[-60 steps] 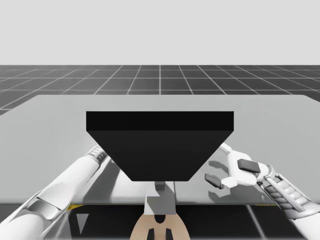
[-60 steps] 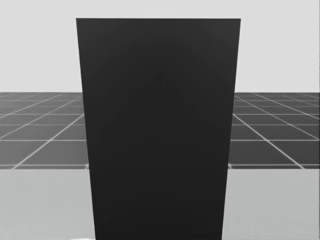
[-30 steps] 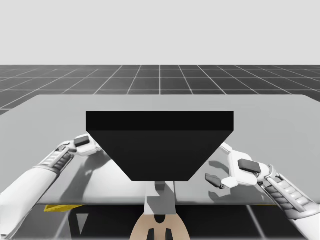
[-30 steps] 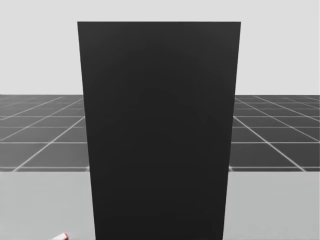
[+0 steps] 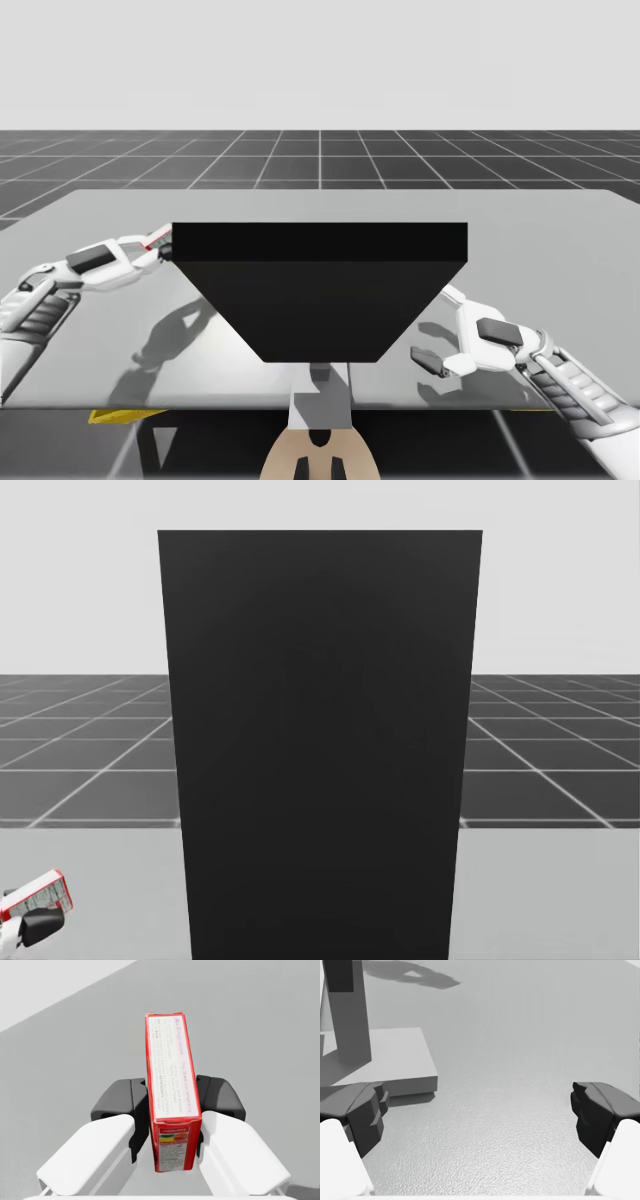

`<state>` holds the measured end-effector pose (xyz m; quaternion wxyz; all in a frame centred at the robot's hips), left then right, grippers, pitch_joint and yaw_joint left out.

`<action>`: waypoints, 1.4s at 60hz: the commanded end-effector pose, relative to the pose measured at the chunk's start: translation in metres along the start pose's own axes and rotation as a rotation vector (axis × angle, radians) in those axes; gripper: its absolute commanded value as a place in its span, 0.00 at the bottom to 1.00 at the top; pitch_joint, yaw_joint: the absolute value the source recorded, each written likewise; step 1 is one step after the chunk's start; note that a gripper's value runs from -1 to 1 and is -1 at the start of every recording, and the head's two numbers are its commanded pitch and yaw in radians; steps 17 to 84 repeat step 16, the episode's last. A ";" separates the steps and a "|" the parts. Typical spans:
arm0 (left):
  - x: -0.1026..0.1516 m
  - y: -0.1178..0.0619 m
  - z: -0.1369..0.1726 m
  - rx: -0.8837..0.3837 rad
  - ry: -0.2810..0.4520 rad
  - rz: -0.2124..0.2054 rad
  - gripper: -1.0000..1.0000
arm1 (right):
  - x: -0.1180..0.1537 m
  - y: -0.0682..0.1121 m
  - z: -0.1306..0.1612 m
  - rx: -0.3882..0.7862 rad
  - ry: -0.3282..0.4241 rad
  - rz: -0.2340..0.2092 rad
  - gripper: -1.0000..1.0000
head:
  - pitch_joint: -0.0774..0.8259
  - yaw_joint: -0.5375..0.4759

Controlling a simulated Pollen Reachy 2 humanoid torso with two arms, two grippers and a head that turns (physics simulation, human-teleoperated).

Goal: Reach around the screen and pick up the object behind it.

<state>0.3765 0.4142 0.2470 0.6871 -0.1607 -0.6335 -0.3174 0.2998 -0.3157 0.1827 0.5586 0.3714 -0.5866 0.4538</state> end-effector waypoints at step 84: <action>0.136 0.015 -0.002 0.118 -0.199 -0.145 1.00 | 0.000 0.000 0.001 0.031 -0.037 -0.012 0.00 | 0.16 0.53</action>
